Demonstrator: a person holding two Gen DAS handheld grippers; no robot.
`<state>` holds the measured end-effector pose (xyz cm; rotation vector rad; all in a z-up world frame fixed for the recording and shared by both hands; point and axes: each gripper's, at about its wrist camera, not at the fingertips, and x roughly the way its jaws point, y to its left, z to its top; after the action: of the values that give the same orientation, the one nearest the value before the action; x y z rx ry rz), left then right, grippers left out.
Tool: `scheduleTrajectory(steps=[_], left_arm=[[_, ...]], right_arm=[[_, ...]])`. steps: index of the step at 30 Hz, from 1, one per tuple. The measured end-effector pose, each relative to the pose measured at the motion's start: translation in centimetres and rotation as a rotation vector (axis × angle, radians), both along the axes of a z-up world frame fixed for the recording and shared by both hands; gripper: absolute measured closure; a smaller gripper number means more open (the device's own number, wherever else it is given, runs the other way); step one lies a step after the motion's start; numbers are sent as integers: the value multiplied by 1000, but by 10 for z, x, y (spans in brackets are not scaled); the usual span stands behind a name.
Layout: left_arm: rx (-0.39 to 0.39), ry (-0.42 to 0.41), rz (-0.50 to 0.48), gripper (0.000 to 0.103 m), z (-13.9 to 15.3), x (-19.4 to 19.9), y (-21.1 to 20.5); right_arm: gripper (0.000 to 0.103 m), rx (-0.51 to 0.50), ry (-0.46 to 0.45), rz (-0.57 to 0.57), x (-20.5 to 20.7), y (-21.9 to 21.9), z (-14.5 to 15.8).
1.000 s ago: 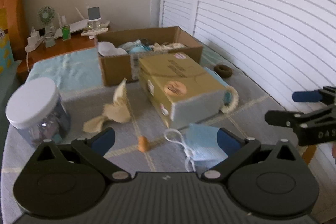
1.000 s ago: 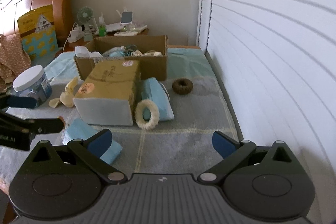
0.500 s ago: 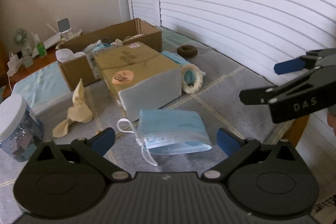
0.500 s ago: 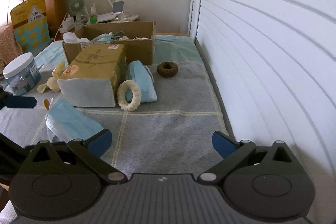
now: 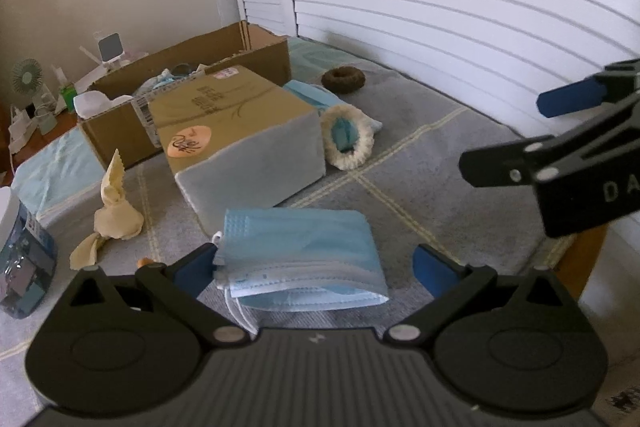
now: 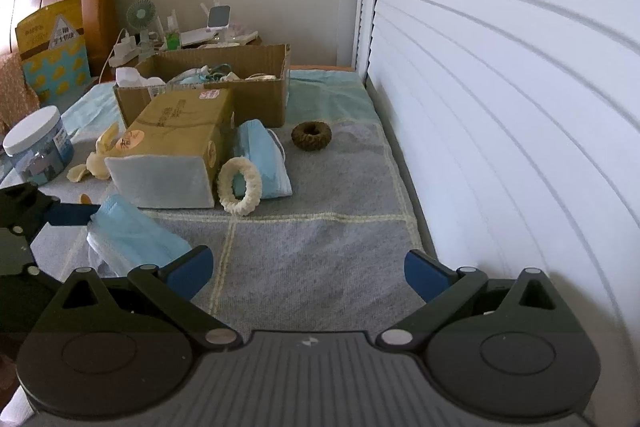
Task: Organize soft objects
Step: 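Lower the left gripper onto the folded blue face mask and close, then hold the blue mask in the left gripper while the right gripper closes on the white rope ring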
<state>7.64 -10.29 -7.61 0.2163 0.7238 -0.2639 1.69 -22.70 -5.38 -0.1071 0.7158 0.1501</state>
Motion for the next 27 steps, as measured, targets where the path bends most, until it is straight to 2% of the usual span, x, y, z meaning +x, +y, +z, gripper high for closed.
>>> scheduleTrajectory(steps=[4, 8, 10, 14, 21, 27], left_arm=[[5, 4, 24, 3, -4, 5, 0], [-22, 9, 53, 4, -5, 8, 4], [-46, 22, 55, 7, -5, 9, 7], [-110, 56, 62, 21, -4, 11, 14], [-132, 66, 44, 30, 0, 9, 19], [-146, 61, 38, 31, 11, 4, 31]], right_arm=[[0, 2, 10, 3, 1, 0, -1], [0, -1, 14, 8, 2, 1, -2], [0, -1, 16, 8, 3, 2, -2], [0, -5, 18, 10, 3, 3, -2], [0, -14, 12, 11, 4, 7, -2], [1, -29, 13, 26, 8, 14, -3]])
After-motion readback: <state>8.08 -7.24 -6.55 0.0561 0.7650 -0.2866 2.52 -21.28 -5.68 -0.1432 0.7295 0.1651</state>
